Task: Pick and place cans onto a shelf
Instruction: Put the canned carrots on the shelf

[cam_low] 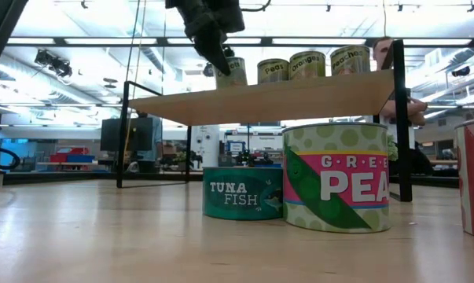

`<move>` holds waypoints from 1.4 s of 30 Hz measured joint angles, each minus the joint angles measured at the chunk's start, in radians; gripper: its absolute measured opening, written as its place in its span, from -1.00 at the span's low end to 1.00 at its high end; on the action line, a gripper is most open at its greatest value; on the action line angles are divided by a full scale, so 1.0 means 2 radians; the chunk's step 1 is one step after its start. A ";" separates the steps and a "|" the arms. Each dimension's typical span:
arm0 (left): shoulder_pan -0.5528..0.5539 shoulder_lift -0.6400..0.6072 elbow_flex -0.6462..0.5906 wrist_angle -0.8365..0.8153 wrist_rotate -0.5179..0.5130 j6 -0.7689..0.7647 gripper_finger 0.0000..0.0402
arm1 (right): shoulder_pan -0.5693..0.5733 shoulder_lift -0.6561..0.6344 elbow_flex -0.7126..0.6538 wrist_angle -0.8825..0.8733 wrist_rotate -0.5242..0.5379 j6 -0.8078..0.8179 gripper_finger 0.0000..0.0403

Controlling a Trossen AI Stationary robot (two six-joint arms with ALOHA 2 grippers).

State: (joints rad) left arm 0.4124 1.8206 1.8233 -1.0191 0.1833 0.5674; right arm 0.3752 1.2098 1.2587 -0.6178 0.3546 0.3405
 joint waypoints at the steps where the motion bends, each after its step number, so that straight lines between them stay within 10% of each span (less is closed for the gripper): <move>1: 0.001 0.000 0.000 0.001 0.000 0.006 0.58 | 0.000 0.000 0.000 0.001 0.000 0.001 0.72; 42: -0.001 0.000 0.039 -0.025 -0.011 -0.014 0.78 | 0.000 0.000 0.000 0.024 0.006 0.017 0.72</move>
State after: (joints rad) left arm 0.4095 1.8206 1.9016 -1.0693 0.1608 0.5398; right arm 0.3752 1.2102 1.2587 -0.5701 0.3665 0.3752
